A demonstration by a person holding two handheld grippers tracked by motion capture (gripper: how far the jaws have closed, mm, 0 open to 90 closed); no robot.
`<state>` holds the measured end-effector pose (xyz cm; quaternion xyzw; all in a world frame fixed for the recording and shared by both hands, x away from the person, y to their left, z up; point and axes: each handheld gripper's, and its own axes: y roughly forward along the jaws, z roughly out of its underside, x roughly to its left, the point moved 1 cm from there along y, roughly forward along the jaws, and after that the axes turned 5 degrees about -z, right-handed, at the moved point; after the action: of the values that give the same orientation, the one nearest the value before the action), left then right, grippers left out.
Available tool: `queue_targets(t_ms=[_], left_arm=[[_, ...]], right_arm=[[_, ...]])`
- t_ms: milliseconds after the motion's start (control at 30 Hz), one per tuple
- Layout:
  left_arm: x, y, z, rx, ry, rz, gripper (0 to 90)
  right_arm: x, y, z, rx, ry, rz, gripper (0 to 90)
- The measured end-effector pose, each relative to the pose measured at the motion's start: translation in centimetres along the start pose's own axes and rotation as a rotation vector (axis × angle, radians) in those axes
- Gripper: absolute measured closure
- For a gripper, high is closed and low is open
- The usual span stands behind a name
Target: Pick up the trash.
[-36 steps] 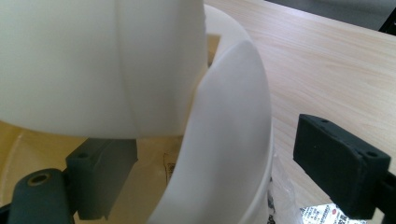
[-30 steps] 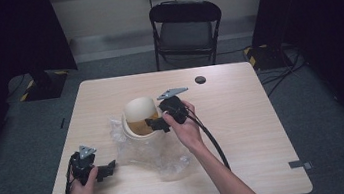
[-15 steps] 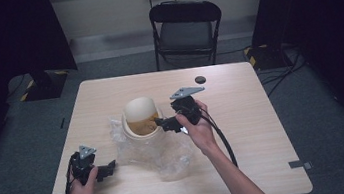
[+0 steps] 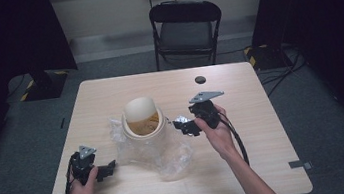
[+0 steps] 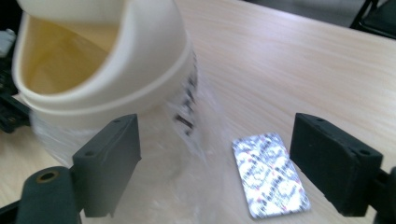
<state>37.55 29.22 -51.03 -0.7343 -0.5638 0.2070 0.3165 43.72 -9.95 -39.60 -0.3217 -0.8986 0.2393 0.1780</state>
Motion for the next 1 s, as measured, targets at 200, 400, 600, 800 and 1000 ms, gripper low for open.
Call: queue_targets(t_ms=[200,400,600,800,1000], left_arm=[[0.0,0.0,0.0,0.000,0.000,0.000,0.0],[0.0,0.0,0.0,0.000,0.000,0.000,0.0],[0.0,0.0,0.0,0.000,0.000,0.000,0.0],[0.0,0.0,0.0,0.000,0.000,0.000,0.0],[0.0,0.0,0.0,0.000,0.000,0.000,0.0]], right_arm=[[-1.7,0.4,1.9,0.036,0.034,0.022,17.9],[-4.0,1.5,3.8,0.078,0.056,0.053,20.5],[-5.7,4.3,5.5,0.171,0.039,0.082,21.1],[-5.9,5.1,6.3,0.189,0.015,0.064,20.2],[-5.9,6.1,6.7,0.186,0.001,0.054,20.6]])
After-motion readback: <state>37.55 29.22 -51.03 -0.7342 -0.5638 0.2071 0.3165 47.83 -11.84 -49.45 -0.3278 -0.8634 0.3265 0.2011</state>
